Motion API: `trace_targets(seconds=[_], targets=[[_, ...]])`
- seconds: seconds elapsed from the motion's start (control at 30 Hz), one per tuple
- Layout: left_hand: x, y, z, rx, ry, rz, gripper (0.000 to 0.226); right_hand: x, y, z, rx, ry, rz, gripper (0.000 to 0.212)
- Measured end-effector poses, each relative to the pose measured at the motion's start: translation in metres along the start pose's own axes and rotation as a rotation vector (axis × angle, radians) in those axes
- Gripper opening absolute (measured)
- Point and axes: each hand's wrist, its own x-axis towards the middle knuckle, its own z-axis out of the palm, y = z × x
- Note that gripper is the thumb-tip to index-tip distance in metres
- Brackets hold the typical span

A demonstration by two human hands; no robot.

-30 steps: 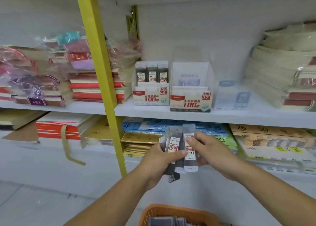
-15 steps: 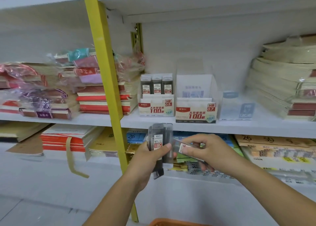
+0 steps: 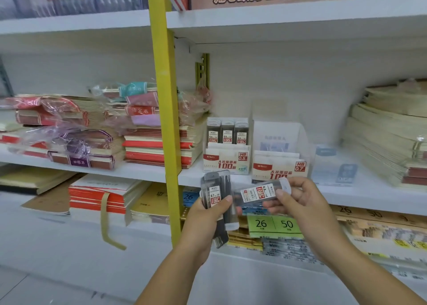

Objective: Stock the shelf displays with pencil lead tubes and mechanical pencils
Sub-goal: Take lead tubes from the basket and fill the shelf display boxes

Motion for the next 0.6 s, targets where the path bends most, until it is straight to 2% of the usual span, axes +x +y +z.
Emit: trace_targets(seconds=[0.07, 0.17, 0.27, 0.4, 0.47, 0.53, 0.6], targets=[[0.003, 0.009, -0.002, -0.001, 0.023, 0.033, 0.025, 0.008, -0.018, 0.004, -0.094, 0.01, -0.134, 0.013], [0.013, 0.03, -0.008, -0.049, 0.062, 0.092, 0.019, 0.038, -0.064, 0.012, -0.163, -0.019, -0.355, 0.021], [0.024, 0.044, -0.016, -0.083, 0.12, 0.139, 0.021, 0.081, -0.101, 0.029, -0.354, -0.039, -0.515, 0.026], [0.037, 0.047, -0.025, -0.114, 0.171, 0.156, 0.015, 0.131, -0.115, 0.06, -0.732, -0.082, -0.637, 0.026], [0.042, 0.046, -0.03, -0.116, 0.193, 0.149, 0.014, 0.147, -0.111, 0.07, -0.895, -0.135, -0.647, 0.019], [0.046, 0.047, -0.034, -0.127, 0.205, 0.143, 0.02, 0.161, -0.107, 0.073, -1.005, -0.148, -0.667, 0.011], [0.051, 0.046, -0.036, -0.129, 0.211, 0.14, 0.023, 0.171, -0.105, 0.071, -1.034, -0.132, -0.687, 0.012]])
